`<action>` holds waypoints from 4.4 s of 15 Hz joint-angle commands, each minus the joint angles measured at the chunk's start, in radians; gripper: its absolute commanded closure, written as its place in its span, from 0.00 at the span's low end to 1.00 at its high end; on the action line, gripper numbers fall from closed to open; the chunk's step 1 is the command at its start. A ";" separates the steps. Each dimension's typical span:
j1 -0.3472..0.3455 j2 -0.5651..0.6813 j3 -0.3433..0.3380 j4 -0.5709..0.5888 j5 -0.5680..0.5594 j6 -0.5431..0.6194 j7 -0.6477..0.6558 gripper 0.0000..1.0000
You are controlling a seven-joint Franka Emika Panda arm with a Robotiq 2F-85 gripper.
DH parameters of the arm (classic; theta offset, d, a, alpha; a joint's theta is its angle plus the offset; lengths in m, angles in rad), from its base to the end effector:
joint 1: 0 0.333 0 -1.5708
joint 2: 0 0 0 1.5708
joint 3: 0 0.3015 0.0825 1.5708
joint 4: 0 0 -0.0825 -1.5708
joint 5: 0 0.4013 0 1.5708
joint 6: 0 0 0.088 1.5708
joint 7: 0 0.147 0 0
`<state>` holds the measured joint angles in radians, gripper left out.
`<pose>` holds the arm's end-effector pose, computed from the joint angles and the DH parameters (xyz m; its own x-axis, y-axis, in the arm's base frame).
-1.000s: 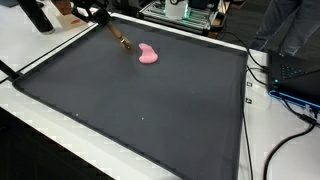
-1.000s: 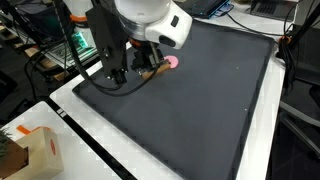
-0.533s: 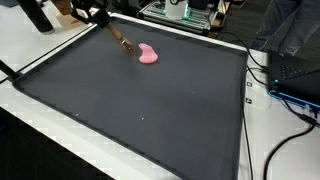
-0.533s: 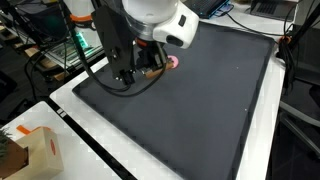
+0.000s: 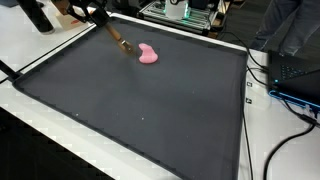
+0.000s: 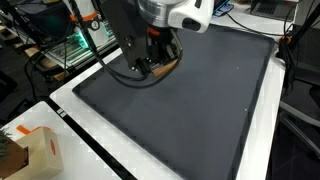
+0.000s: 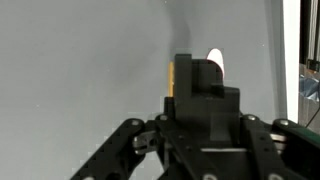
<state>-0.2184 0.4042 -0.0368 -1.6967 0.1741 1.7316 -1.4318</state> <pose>0.5985 -0.1316 0.2787 0.4517 0.8882 0.0837 0.8392 -0.3912 -0.3776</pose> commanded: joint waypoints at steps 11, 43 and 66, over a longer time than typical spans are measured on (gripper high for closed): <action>0.116 -0.251 0.069 -0.212 -0.106 0.418 -0.212 0.76; 0.434 -0.348 0.258 -0.421 -0.764 0.419 -0.339 0.76; 0.517 -0.220 0.330 -0.425 -0.915 0.305 -0.458 0.76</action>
<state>0.2913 0.1919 0.2871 -2.1231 -0.7289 2.0800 -1.8871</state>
